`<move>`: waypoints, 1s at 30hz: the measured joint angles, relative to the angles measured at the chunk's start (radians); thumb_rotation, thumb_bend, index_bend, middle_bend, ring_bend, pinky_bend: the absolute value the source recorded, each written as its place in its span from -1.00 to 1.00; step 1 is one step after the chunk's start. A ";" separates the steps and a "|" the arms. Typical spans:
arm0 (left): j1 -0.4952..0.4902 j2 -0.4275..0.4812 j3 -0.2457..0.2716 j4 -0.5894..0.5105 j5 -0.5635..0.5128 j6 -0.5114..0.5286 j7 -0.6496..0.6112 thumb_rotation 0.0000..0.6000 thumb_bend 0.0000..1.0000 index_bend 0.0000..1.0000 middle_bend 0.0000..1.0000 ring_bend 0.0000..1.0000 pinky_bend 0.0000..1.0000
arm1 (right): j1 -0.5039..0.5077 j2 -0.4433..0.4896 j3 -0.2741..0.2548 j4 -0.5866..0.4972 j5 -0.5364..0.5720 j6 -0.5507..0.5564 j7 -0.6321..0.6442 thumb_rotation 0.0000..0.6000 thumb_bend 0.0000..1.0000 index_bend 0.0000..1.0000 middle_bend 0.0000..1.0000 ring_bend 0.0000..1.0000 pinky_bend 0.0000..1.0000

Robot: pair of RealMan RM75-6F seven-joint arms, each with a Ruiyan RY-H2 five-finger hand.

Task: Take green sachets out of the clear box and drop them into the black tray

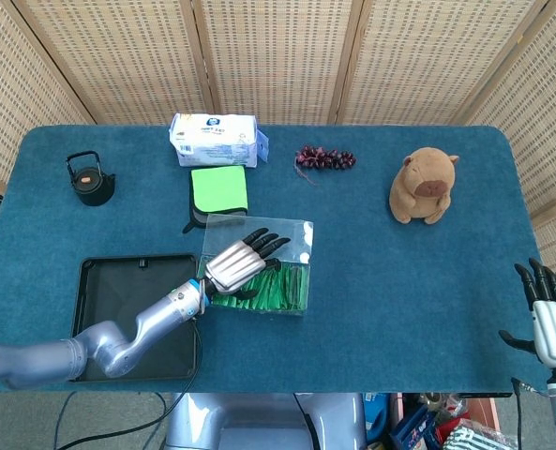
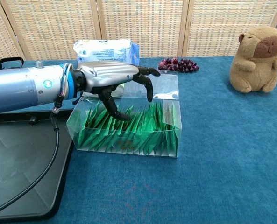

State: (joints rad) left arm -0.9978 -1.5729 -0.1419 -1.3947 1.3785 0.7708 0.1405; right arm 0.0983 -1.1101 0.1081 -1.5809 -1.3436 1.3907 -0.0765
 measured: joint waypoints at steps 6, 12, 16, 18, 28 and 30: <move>-0.021 -0.018 -0.007 0.021 -0.022 -0.022 0.031 1.00 -0.41 -0.32 -1.00 -1.00 -1.00 | -0.001 0.002 0.001 -0.001 0.001 0.001 0.006 1.00 -1.00 -1.00 -1.00 -1.00 -1.00; -0.037 -0.027 0.001 0.039 -0.026 -0.040 0.061 1.00 -0.40 -0.29 -1.00 -1.00 -1.00 | -0.001 0.004 0.003 0.003 0.006 -0.001 0.012 1.00 -1.00 -1.00 -1.00 -1.00 -1.00; -0.040 -0.029 0.010 0.050 0.001 -0.030 0.062 1.00 -0.40 -0.25 -1.00 -1.00 -1.00 | -0.001 0.005 0.005 0.003 0.008 -0.002 0.017 1.00 -1.00 -1.00 -1.00 -1.00 -1.00; -0.040 -0.029 0.016 0.055 0.017 -0.023 0.053 1.00 -0.40 -0.23 -1.00 -1.00 -1.00 | -0.001 0.006 0.005 0.004 0.009 -0.002 0.019 1.00 -1.00 -1.00 -1.00 -1.00 -1.00; -0.042 -0.017 0.048 0.089 0.083 -0.005 0.006 1.00 -0.38 -0.14 -1.00 -1.00 -1.00 | -0.002 0.006 0.006 0.005 0.011 -0.002 0.018 1.00 -1.00 -1.00 -1.00 -1.00 -1.00; -0.043 -0.014 0.054 0.094 0.099 0.000 -0.001 1.00 -0.38 -0.12 -1.00 -1.00 -1.00 | -0.002 0.006 0.006 0.004 0.012 -0.001 0.017 1.00 -1.00 -1.00 -1.00 -1.00 -1.00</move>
State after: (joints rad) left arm -1.0410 -1.5868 -0.0879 -1.3010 1.4775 0.7709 0.1393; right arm 0.0963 -1.1039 0.1142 -1.5767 -1.3314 1.3897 -0.0592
